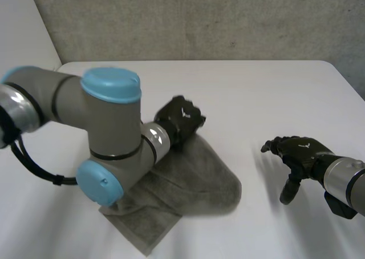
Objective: Fold the laundry
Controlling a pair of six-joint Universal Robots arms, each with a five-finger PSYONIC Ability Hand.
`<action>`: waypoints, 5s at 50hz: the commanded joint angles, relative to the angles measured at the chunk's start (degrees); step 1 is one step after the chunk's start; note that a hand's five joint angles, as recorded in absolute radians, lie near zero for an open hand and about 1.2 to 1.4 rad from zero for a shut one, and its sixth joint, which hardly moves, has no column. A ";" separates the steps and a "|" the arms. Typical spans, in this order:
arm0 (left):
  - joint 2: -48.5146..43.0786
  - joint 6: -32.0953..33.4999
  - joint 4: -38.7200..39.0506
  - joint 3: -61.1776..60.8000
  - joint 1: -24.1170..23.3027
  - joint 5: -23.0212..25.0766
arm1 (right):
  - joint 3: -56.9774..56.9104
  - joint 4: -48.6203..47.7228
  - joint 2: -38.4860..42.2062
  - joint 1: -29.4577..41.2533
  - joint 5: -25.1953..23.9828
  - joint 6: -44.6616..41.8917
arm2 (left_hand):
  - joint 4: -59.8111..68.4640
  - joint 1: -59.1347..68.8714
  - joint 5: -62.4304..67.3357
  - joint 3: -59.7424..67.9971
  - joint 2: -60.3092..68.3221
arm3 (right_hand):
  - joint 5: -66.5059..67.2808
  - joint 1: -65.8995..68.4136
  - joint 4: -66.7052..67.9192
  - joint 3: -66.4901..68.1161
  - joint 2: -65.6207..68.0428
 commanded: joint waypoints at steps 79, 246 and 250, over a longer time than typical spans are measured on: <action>12.47 -8.88 39.93 -40.00 7.20 -13.66 | -16.61 -13.07 18.96 15.13 0.14 -7.59 | -2.53 1.71 0.81 -2.05 -2.24 | 66.35 66.80 65.59 66.51 66.17; 26.62 -19.43 -11.31 -12.23 25.31 7.61 | -16.70 -15.25 17.15 18.47 -3.37 19.39 | 10.73 14.97 14.07 11.21 11.02 | 66.32 66.77 65.56 66.48 66.13; 26.71 -19.69 -11.31 -12.75 26.10 7.61 | -16.87 -15.25 11.62 16.20 -3.55 19.39 | 10.73 14.97 14.07 11.21 11.02 | 66.35 66.80 65.59 66.51 66.17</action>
